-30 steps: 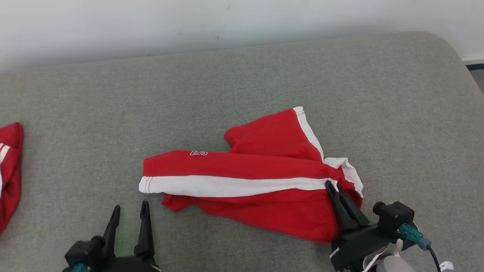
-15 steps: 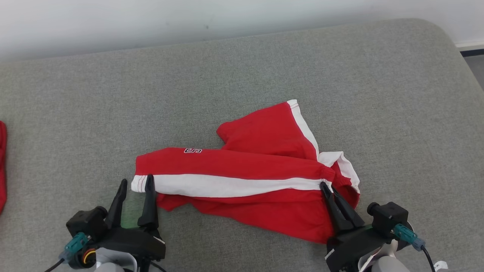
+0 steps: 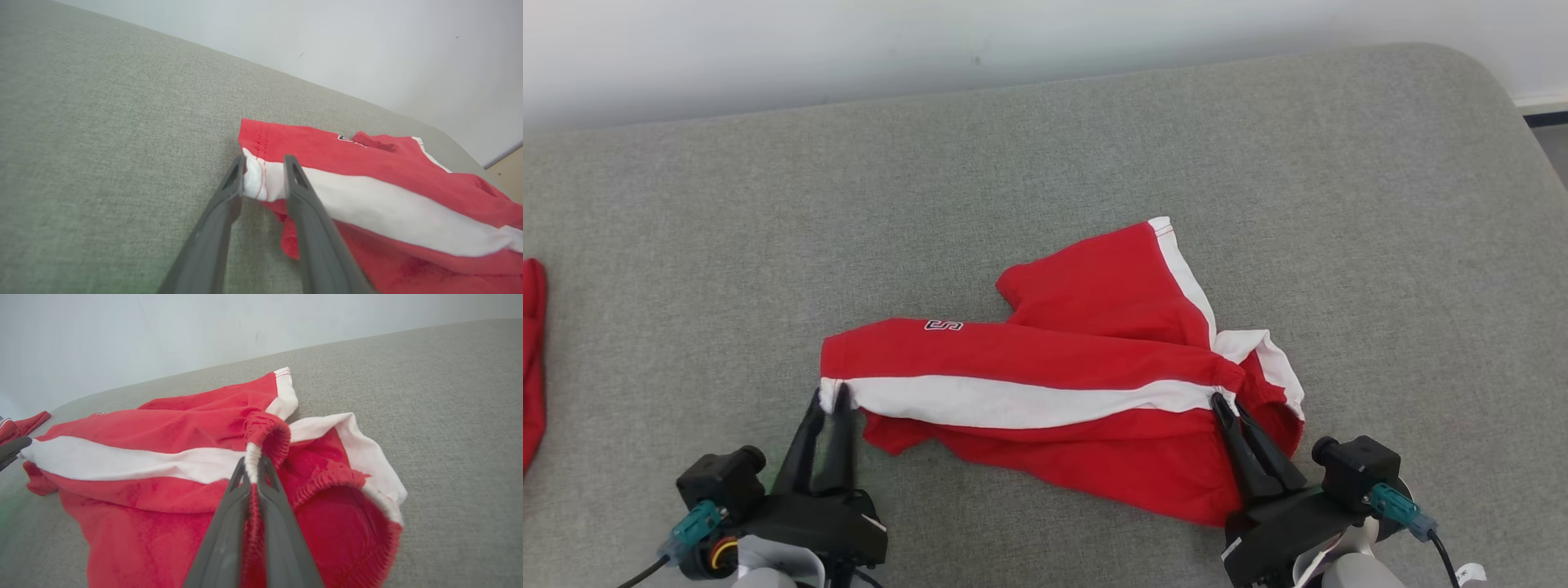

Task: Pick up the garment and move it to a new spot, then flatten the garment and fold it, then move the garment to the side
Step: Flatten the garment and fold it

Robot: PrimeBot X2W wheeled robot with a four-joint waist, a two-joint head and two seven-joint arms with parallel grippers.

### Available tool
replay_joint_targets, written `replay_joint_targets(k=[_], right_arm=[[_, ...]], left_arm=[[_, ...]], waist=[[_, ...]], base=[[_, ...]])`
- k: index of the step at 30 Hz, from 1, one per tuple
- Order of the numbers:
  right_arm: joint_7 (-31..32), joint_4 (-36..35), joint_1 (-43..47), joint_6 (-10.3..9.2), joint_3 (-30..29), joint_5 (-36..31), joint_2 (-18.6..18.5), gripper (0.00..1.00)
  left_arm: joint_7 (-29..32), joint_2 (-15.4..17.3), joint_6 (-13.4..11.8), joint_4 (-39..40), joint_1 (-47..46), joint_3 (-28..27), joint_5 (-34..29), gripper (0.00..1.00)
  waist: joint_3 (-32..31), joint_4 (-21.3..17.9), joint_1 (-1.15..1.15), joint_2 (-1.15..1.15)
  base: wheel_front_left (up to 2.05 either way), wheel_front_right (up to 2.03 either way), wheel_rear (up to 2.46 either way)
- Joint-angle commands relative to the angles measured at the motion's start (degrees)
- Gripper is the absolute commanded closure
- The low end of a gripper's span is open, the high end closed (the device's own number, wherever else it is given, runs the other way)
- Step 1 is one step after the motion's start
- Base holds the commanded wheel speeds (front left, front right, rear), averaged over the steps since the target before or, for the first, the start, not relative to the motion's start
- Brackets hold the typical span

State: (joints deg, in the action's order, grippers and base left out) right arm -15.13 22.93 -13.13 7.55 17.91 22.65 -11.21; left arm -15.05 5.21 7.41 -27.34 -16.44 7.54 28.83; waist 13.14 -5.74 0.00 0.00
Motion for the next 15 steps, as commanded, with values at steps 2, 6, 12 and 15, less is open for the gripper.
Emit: replay_joint_targets(k=[2, 6, 12, 15], right_arm=[[0.0, -0.1, 0.0, -0.12, 0.0, 0.0, 0.1, 1.00], [0.0, -0.7, -0.3, -0.13, -0.3, 0.5, 0.2, 1.00], [0.0, -4.1, -1.6, -0.13, -2.4, 1.7, 0.1, 1.00], [0.0, -6.6, -3.6, -0.13, -3.1, 2.2, -0.6, 1.00]], left_arm=[[-0.2, 0.4, 0.1, 0.5, 0.7, -0.5, -0.4, 1.00], [-0.2, 0.2, 0.1, 0.8, 0.7, -0.7, -1.8, 1.00], [-0.2, 1.0, 0.1, 4.3, 0.2, -1.3, -3.1, 1.00], [-0.2, 2.9, 0.1, 7.1, -1.6, -1.4, -3.7, 1.00]], waist=[[-0.2, 0.2, 0.00, 0.00], [-0.5, 0.3, 0.00, 0.00], [-2.5, 0.5, 0.00, 0.00], [-4.8, 0.8, 0.00, 0.00]], base=[[0.00, 0.00, 0.00], [0.00, 0.00, 0.00], [0.00, 0.00, 0.00], [0.00, 0.00, 0.00]])
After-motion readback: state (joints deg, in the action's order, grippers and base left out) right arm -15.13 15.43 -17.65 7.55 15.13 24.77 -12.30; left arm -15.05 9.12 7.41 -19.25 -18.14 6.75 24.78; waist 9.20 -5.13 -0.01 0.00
